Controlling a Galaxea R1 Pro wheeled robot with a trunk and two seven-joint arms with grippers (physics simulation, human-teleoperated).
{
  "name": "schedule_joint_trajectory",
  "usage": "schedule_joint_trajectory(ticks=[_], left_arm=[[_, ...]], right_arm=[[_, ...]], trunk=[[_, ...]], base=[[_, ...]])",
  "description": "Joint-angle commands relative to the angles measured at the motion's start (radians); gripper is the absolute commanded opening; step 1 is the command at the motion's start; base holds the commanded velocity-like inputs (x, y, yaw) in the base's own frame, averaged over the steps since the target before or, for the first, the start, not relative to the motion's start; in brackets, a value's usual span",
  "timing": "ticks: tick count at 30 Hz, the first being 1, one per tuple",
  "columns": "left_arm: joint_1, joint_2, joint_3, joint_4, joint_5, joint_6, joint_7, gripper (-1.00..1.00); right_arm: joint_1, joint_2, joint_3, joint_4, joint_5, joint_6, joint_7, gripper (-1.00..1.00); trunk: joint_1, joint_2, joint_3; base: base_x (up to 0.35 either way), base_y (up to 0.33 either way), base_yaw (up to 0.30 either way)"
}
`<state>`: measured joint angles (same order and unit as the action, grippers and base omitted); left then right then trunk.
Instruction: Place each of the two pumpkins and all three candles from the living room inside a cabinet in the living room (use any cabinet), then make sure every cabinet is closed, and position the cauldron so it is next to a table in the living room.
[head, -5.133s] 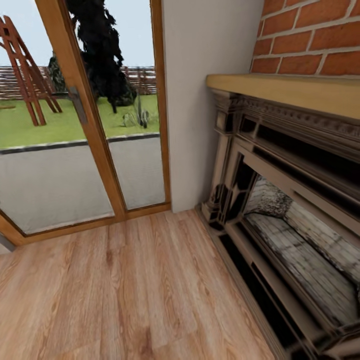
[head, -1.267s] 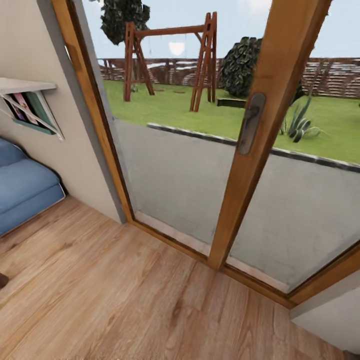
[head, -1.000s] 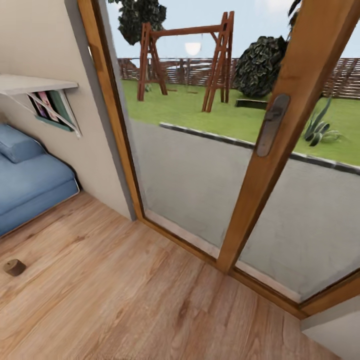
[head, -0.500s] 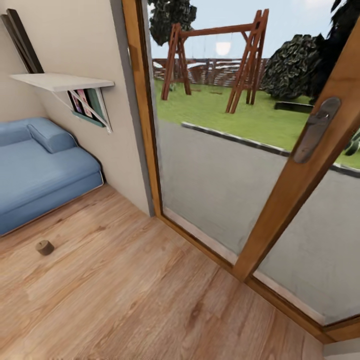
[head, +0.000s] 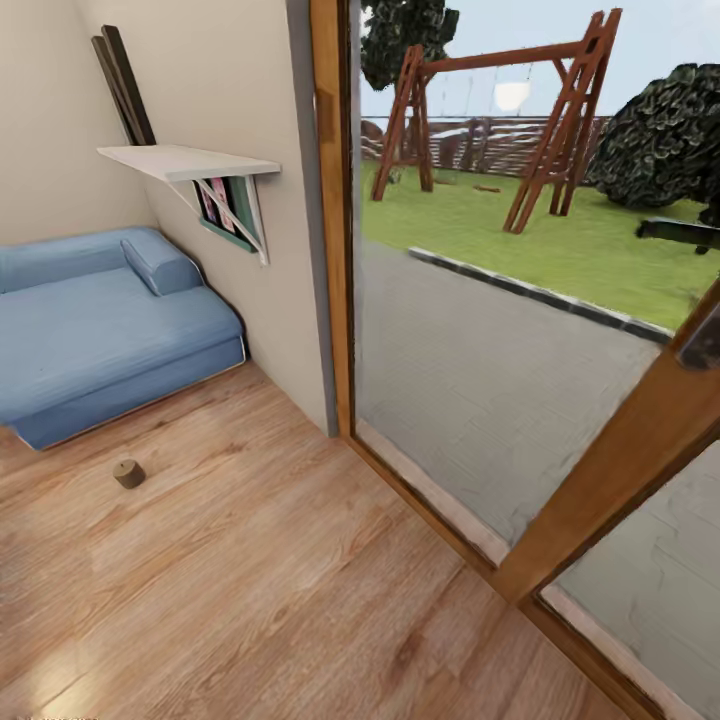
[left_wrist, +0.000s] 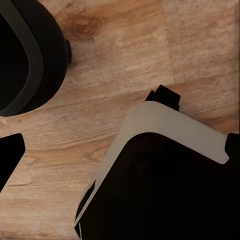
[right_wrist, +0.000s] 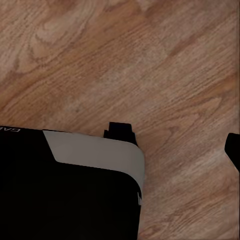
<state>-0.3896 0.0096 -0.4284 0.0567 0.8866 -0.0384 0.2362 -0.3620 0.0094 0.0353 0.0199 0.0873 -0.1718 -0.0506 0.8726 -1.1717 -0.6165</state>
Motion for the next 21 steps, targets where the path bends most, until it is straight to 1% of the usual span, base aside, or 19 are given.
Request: schedule_joint_trajectory(ticks=[1, 14, 21], left_arm=[[0.000, 0.000, 0.000, 0.000, 0.000, 0.000, 0.000, 1.00], [0.000, 0.000, 0.000, 0.000, 0.000, 0.000, 0.000, 1.00], [0.000, 0.001, 0.000, 0.000, 0.000, 0.000, 0.000, 1.00]], right_arm=[[0.000, 0.000, 0.000, 0.000, 0.000, 0.000, 0.000, 1.00], [0.000, 0.000, 0.000, 0.000, 0.000, 0.000, 0.000, 1.00], [0.000, 0.001, 0.000, 0.000, 0.000, 0.000, 0.000, 1.00]], trunk=[[0.000, 0.000, 0.000], [0.000, 0.000, 0.000], [0.000, 0.000, 0.000]], base=[[0.274, -0.202, 0.291], [0.275, -0.194, 0.292], [0.268, -0.109, 0.292]])
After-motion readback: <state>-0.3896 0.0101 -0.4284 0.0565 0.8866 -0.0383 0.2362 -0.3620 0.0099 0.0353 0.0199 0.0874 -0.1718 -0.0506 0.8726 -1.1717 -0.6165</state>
